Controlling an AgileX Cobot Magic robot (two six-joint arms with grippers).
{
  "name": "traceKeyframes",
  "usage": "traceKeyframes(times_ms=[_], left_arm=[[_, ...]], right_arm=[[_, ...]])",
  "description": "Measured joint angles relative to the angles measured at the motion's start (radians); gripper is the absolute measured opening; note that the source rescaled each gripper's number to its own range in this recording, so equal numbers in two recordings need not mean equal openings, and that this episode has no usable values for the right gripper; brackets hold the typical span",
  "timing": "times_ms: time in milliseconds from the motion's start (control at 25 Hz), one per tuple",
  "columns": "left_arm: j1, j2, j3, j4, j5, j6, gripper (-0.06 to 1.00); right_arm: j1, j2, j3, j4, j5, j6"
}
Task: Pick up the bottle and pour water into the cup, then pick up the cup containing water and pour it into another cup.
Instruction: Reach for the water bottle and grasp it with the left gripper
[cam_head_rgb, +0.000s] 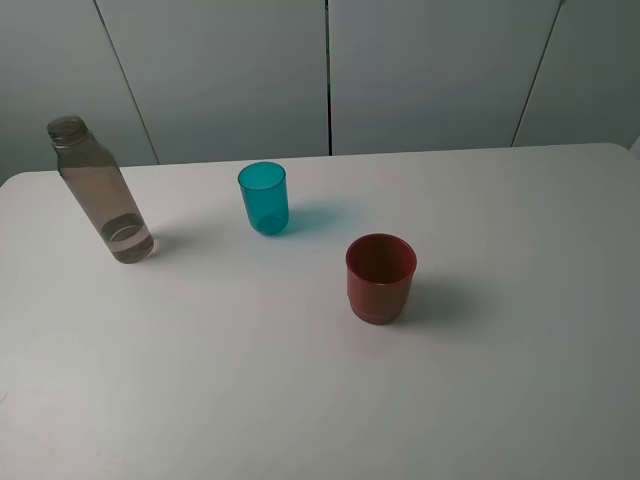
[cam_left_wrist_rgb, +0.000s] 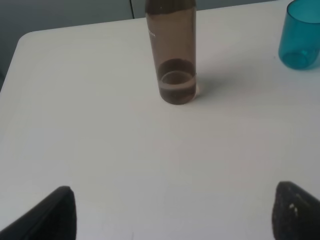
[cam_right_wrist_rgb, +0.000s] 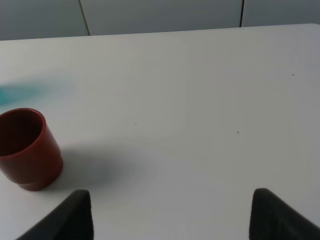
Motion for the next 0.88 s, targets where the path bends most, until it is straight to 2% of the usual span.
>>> traceKeyframes(times_ms=[360,560,880], left_arm=[[0.0,0.0,0.0,0.001,0.0,0.0,0.99],[0.0,0.005,-0.055,0.025,-0.01,0.0,0.99],[0.0,0.134,-0.081,0.06,-0.103,0.0,0.99]], right_arm=[[0.0,0.0,0.0,0.0,0.0,0.0],[0.0,0.0,0.0,0.0,0.0,0.006],[0.0,0.0,0.0,0.0,0.0,0.006]])
